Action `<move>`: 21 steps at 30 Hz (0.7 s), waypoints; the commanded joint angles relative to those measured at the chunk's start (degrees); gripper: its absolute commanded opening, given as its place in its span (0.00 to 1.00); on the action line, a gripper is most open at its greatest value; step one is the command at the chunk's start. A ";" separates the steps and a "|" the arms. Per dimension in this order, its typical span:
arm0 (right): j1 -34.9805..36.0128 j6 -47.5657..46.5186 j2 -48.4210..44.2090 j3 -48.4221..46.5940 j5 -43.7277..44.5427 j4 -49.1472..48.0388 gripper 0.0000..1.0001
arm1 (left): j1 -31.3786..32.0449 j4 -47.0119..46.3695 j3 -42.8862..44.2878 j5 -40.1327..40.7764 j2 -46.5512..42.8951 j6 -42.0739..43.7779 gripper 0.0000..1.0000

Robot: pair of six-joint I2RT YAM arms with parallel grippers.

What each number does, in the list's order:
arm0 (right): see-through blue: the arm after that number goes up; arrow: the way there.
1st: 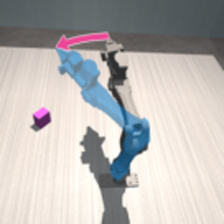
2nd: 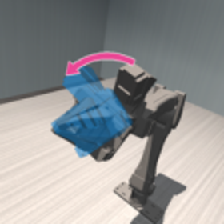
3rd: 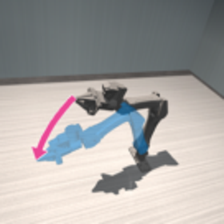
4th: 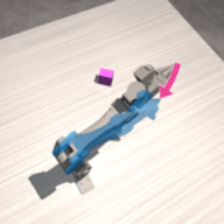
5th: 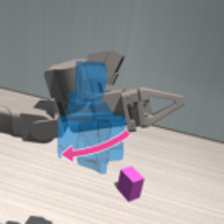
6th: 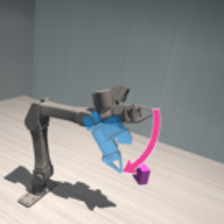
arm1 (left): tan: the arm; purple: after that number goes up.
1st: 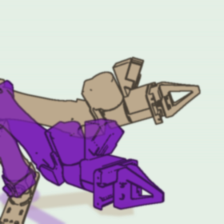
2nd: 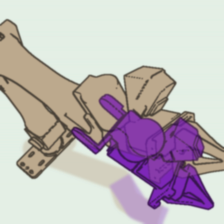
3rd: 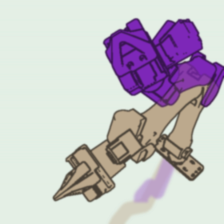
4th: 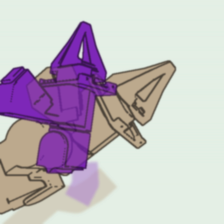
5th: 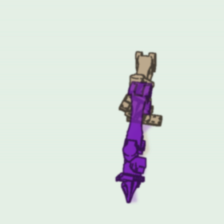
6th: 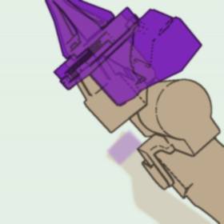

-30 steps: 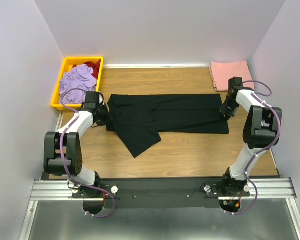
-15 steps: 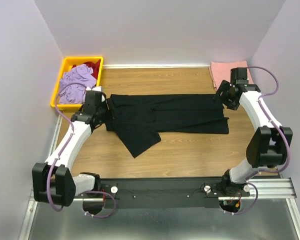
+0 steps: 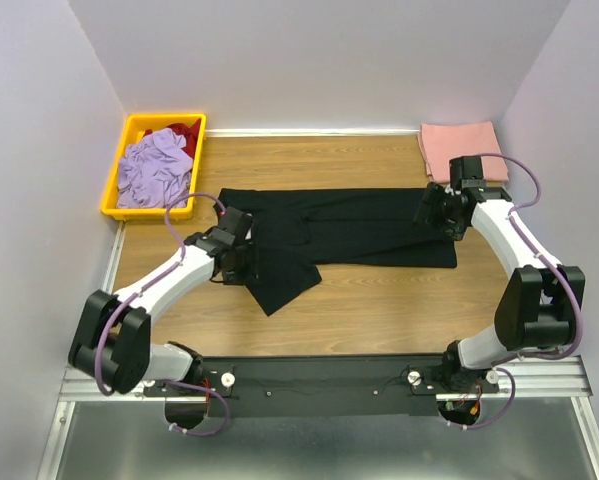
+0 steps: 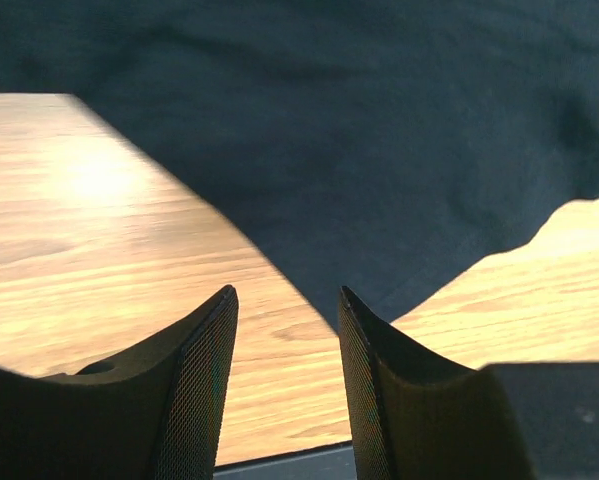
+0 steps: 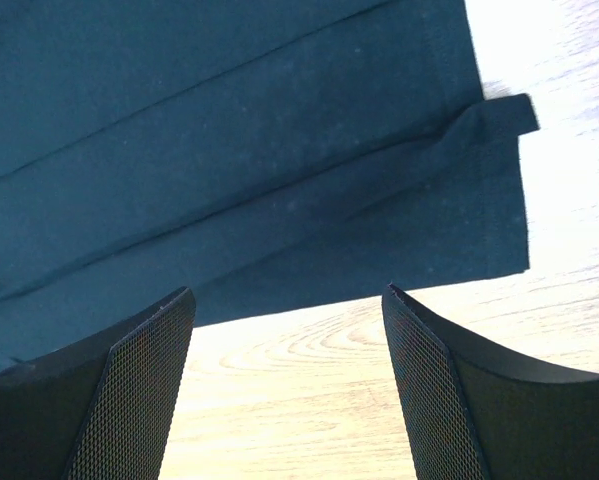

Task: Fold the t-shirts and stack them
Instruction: Fold the tshirt

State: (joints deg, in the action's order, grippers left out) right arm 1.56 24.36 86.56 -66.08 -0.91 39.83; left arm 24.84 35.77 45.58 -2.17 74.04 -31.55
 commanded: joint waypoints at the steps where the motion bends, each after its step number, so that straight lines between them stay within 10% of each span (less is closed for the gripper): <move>1: 0.20 -1.24 -0.69 1.13 -3.75 -1.95 0.82 | 2.32 -0.52 1.70 -1.96 4.60 -0.62 0.52; 13: 0.20 -1.25 -1.05 4.73 -7.53 -3.79 0.82 | 5.57 -1.93 2.32 -0.90 14.46 0.17 0.50; 21: 0.28 -0.63 -0.70 5.79 -8.41 -4.94 0.82 | 6.19 -1.05 4.33 1.72 15.43 -0.18 0.00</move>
State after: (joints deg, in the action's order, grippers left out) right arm 1.56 23.92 86.54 -60.77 -7.73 36.49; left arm 30.57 34.04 48.60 -3.07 88.38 -31.33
